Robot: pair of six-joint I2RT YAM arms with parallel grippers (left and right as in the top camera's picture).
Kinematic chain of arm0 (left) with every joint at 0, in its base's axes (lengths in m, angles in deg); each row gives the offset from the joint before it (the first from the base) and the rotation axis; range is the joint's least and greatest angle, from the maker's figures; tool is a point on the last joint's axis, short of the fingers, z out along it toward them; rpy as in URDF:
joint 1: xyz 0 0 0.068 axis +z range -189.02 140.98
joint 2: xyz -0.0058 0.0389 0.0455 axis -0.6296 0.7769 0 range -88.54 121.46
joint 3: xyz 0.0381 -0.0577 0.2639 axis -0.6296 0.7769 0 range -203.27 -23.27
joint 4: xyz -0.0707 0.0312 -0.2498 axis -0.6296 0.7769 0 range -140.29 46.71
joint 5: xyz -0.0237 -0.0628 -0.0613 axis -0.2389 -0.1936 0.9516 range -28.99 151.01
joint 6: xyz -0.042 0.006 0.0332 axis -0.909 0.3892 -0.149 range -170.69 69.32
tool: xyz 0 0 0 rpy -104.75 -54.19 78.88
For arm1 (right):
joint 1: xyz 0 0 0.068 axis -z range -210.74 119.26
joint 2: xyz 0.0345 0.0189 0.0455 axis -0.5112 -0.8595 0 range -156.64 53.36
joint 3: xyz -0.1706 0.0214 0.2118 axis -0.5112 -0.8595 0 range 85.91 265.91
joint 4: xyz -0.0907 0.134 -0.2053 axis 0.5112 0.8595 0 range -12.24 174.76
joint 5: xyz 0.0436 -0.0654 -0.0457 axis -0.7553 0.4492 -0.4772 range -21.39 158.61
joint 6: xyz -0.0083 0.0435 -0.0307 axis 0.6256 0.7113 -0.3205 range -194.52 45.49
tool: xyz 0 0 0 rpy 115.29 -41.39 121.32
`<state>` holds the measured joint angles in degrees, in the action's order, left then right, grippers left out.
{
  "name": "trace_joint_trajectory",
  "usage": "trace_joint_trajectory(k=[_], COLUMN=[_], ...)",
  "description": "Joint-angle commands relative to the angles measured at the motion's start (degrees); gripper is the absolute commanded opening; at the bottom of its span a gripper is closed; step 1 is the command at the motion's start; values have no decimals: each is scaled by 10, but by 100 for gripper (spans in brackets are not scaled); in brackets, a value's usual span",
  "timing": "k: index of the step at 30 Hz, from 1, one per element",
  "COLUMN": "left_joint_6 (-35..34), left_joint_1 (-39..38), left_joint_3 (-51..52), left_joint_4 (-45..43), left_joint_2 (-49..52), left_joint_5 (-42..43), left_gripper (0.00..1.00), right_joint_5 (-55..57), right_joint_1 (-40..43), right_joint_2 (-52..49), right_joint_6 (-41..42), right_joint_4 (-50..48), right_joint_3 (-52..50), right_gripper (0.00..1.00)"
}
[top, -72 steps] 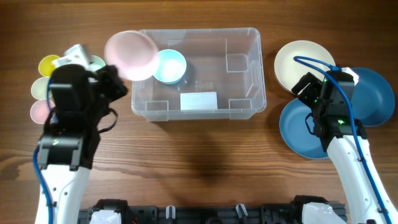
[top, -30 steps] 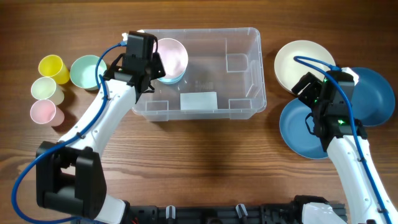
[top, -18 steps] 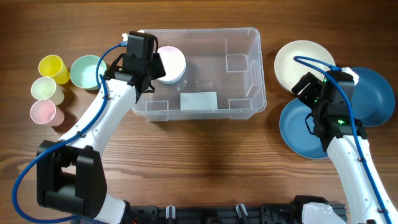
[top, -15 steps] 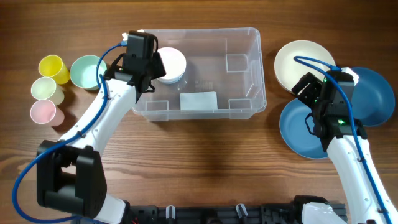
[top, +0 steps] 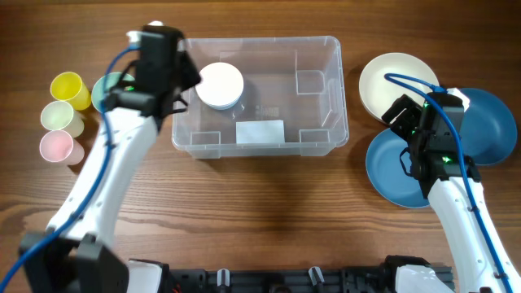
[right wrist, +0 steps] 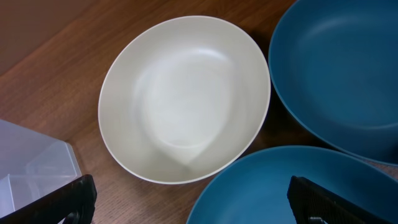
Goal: Pack container
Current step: 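Release the pink bowl in the box and withdraw left gripper, then lower the left gripper onto the mint green bowl rim and grip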
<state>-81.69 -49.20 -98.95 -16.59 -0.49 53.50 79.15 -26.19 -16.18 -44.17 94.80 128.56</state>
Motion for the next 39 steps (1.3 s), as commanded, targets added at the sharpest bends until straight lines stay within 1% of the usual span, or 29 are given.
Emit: trace_joint_trajectory(k=[1, 4, 9, 10, 11, 12, 13, 15, 18, 22, 24, 26, 28, 33, 39], left_joint_6=[-72, -90, -90, -97, -110, -135, -156, -181, -216, -237, -249, -268, -269, -269, -269], left_joint_1=[61, 108, 175, 186, 197, 211, 225, 246, 270, 278, 278, 278, 278, 278, 278], left_joint_3=[-10, -10, -10, -10, -10, -10, -10, -10, -10, -10, -10, -10, -10, -10, -10], left_joint_4=[39, 75, 115, 121, 125, 130, 132, 130, 129, 127, 122, 116, 106, 91, 67], left_joint_2=[-30, -30, -9, -3, 4, 12, 21, 35, 62, 101, 121, 141, 154, 184, 208], left_joint_5=[0, 0, 0, 0, 1, 7, 24, 61, 101, 101, 100, 101, 101, 95, 86], left_gripper=[43, 44, 49, 54, 58, 63, 65, 66, 65, 64, 62, 57, 55, 55, 45], right_joint_5=[2, 2, 2, 2, 2, 2, 2, 2, 2, 2, 2, 2, 2, 2, 2], right_joint_1=[2, 2, 2, 2, 2, 2, 2, 2, 2, 2, 2, 2, 2, 2, 2], right_joint_2=[-1, -1, -1, -1, -1, -1, -1, -1, -1, -1, -1, -1, -1, -1, -1], right_joint_6=[-3, -3, -3, -3, -3, -3, -3, -3, -3, -3, -3, -3, -3, -3, -3], right_joint_4=[-3, -3, -3, -2, -3, -3, -2, -3, -3, -3, -2, -3, -3, -3, -3], right_joint_3=[9, 9, 9, 9, 9, 9, 9, 9, 9, 9, 9, 9, 9, 9, 9], right_gripper=[100, 100, 100, 100, 100, 100, 100, 100, 100, 100, 100, 100, 100, 100, 100])
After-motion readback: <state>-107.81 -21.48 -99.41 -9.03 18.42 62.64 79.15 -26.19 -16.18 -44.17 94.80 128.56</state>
